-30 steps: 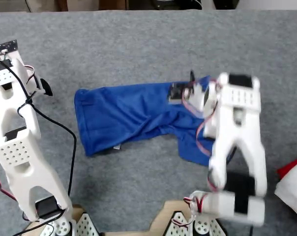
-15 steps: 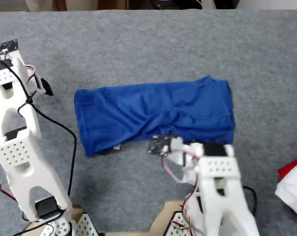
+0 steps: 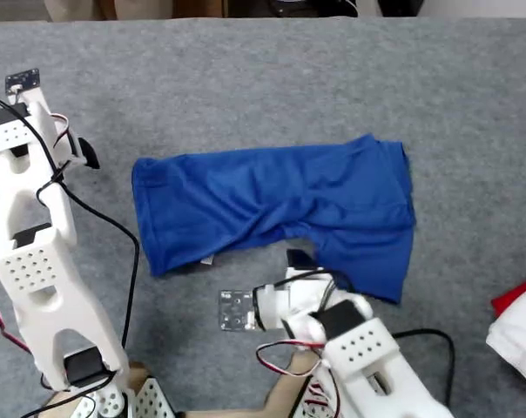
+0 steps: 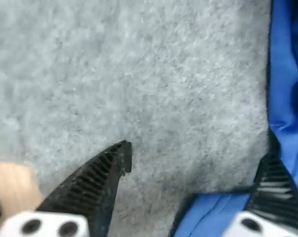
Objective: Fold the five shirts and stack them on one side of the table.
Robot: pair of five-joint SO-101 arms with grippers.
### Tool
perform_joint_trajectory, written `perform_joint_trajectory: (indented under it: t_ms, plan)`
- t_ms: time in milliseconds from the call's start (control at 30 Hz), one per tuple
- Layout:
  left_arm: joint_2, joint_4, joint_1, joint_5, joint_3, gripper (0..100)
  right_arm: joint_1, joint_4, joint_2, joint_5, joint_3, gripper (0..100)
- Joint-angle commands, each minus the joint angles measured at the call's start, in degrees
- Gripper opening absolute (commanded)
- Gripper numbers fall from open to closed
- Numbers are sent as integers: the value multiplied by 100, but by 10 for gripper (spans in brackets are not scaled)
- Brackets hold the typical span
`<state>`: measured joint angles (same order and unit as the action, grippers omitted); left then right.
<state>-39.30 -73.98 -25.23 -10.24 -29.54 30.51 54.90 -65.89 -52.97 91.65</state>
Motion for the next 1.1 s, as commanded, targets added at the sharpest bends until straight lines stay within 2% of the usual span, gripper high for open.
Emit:
perform_joint_trajectory:
  t_ms: [0, 333, 567, 1067]
  plan:
    - [84, 18, 88, -26, -193, 257, 92, -114, -444, 53, 224, 394]
    - [136, 9, 97, -35, -237, 257, 92, 510, -2149, 53, 576, 394]
    - [145, 9, 220, -53, -237, 257, 92, 1758, -2958, 44, 576, 394]
    - [145, 0, 220, -18, -246, 257, 92, 2004, -3451, 44, 567, 394]
